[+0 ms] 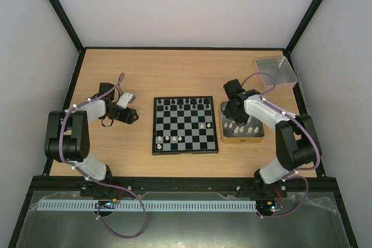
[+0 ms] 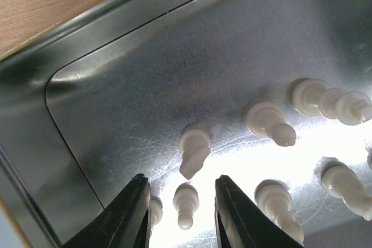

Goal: Set up the chess pieces on the board
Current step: Pick up the chess piece from the storage box.

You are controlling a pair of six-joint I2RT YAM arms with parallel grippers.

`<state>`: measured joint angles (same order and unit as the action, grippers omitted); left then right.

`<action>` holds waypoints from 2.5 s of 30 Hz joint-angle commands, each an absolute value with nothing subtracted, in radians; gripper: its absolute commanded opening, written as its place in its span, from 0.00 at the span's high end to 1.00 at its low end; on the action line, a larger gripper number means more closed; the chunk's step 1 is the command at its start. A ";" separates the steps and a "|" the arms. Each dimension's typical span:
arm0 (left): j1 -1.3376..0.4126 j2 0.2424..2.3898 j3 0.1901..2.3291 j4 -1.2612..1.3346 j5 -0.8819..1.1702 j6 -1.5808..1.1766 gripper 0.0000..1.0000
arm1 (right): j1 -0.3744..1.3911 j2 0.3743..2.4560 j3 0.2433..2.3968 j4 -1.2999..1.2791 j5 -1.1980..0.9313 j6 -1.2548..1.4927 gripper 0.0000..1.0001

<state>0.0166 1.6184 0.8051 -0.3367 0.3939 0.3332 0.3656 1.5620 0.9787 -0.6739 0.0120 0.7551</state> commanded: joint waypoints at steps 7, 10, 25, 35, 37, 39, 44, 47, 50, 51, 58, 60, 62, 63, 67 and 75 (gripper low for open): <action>0.016 1.653 0.795 -0.404 0.392 0.341 0.33 | 0.352 1.593 0.962 -0.645 0.020 0.749 0.75; 0.017 1.652 0.795 -0.403 0.392 0.341 0.33 | 0.347 1.606 0.964 -0.639 0.021 0.747 0.78; 0.017 1.653 0.794 -0.405 0.394 0.341 0.33 | 0.341 1.632 0.969 -0.635 0.044 0.736 0.90; 0.016 1.652 0.795 -0.406 0.397 0.343 0.33 | 0.341 1.648 0.979 -0.640 0.048 0.723 0.93; 0.017 1.652 0.795 -0.406 0.397 0.343 0.33 | 0.341 1.652 0.983 -0.642 0.051 0.721 0.94; 0.017 1.652 0.796 -0.406 0.397 0.344 0.33 | 0.341 1.651 0.982 -0.646 0.055 0.721 0.95; 0.017 1.653 0.796 -0.405 0.399 0.344 0.33 | 0.340 1.638 0.996 -0.670 0.070 0.719 0.98; 0.017 1.654 0.795 -0.406 0.399 0.344 0.33 | 0.341 1.625 1.011 -0.694 0.076 0.713 0.98; 0.016 1.654 0.795 -0.408 0.398 0.345 0.33 | 0.342 1.603 1.030 -0.725 0.074 0.702 0.98; 0.017 1.654 0.796 -0.408 0.399 0.345 0.33 | 0.344 1.591 1.038 -0.739 0.077 0.699 0.98; 0.016 1.655 0.795 -0.407 0.400 0.345 0.33 | 0.508 1.522 1.171 -0.882 0.137 0.727 0.98; 0.017 1.657 0.795 -0.408 0.400 0.345 0.33 | 0.608 1.520 1.223 -0.921 0.160 0.761 0.98; 0.016 1.655 0.795 -0.407 0.399 0.344 0.33 | 0.731 1.528 1.262 -0.939 0.156 0.804 0.98; 0.017 1.655 0.795 -0.407 0.398 0.344 0.33 | 0.783 1.537 1.279 -0.943 0.151 0.828 0.98; 0.017 1.651 0.793 -0.404 0.395 0.342 0.33 | 0.993 1.606 1.328 -0.921 0.135 0.910 0.98; 0.017 1.648 0.792 -0.401 0.388 0.336 0.33 | 1.221 1.802 1.424 -0.828 0.083 0.927 0.98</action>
